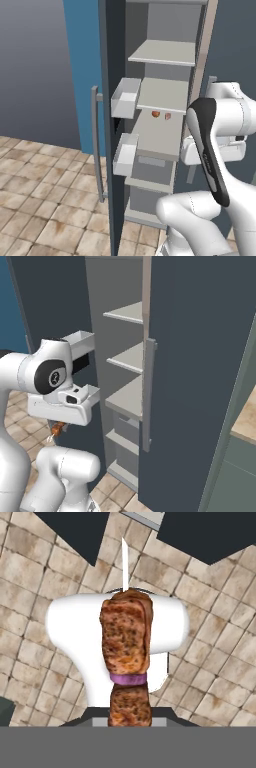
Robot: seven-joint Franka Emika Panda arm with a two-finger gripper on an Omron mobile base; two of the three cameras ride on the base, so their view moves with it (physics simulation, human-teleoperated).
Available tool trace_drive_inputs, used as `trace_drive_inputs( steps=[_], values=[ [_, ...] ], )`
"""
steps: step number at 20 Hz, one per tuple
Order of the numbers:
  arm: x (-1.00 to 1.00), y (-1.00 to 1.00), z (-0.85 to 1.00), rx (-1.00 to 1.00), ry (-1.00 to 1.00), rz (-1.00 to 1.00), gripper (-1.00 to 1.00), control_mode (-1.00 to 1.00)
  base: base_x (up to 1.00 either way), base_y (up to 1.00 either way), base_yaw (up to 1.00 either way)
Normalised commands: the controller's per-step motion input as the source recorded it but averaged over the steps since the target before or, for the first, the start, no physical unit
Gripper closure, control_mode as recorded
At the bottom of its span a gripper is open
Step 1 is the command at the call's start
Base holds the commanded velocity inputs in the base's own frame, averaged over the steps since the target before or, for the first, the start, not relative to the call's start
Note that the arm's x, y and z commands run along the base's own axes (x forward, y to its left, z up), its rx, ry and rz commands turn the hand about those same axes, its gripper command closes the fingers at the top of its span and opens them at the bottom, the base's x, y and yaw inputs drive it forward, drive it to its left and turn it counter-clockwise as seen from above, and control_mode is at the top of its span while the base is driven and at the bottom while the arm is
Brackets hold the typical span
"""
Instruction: Store the kebab skewer in the freezer for long-term storage. Close the freezer door after placing the cooked food.
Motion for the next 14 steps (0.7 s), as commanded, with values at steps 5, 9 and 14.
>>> trace_drive_inputs(
  steps=[5, 9, 14],
  values=[
    [0.0, 0.0, 0.0, 0.0, 0.0, 0.0, 1.0, 1.0, 0.2, 0.0, -0.07],
    [0.0, 0.0, 0.0, 0.0, 0.0, 0.0, 1.0, 1.0, 0.24, 0.22, -0.05],
    [0.0, 0.0, 0.0, 0.0, 0.0, 0.0, 1.0, 1.0, 0.26, 0.24, -0.02]
  ],
)
